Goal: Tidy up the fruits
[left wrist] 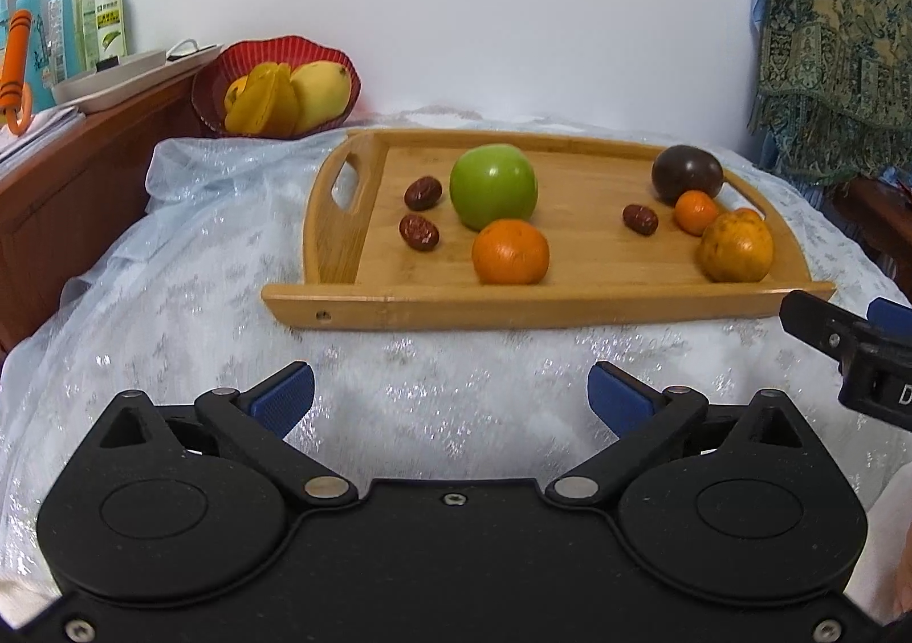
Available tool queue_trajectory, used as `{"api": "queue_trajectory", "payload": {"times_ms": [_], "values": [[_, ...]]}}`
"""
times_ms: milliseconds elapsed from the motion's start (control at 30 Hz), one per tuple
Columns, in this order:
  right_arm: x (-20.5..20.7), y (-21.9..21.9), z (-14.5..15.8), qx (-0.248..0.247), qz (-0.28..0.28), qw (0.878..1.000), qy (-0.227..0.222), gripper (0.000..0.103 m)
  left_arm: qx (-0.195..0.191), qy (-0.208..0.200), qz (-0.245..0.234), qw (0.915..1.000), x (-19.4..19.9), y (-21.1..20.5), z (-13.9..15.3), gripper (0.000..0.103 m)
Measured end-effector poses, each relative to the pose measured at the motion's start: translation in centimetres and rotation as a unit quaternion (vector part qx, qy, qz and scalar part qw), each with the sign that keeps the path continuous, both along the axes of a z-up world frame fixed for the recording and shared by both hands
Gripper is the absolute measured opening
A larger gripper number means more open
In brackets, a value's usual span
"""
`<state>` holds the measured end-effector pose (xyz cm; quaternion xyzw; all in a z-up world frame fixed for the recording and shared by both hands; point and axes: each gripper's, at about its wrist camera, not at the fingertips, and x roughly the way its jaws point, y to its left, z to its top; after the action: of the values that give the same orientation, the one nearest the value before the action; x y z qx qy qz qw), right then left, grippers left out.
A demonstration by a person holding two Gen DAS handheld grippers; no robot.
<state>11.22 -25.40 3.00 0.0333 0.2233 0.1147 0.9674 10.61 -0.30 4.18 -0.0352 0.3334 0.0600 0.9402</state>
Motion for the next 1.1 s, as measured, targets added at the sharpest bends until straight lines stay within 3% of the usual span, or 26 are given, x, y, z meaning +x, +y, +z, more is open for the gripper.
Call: {"api": "queue_trajectory", "payload": {"times_ms": [300, 800, 1100], "values": [[0.4, 0.9, -1.7, -0.042, -0.001, 0.999, 0.023, 0.103, 0.000, 0.012, 0.003, 0.9999, 0.4, -0.2, -1.5, 0.102], [2.2, 1.6, -3.5, -0.057, 0.001, 0.995, 0.083, 0.103, 0.013, 0.018, 0.010, 0.9997, 1.1, -0.5, -3.2, 0.103], [2.3, 1.8, -3.7, -0.066, 0.004, 0.994, 0.085, 0.103, 0.015, 0.008, 0.014, 0.9998, 1.0, -0.6, -3.6, 0.103]]}}
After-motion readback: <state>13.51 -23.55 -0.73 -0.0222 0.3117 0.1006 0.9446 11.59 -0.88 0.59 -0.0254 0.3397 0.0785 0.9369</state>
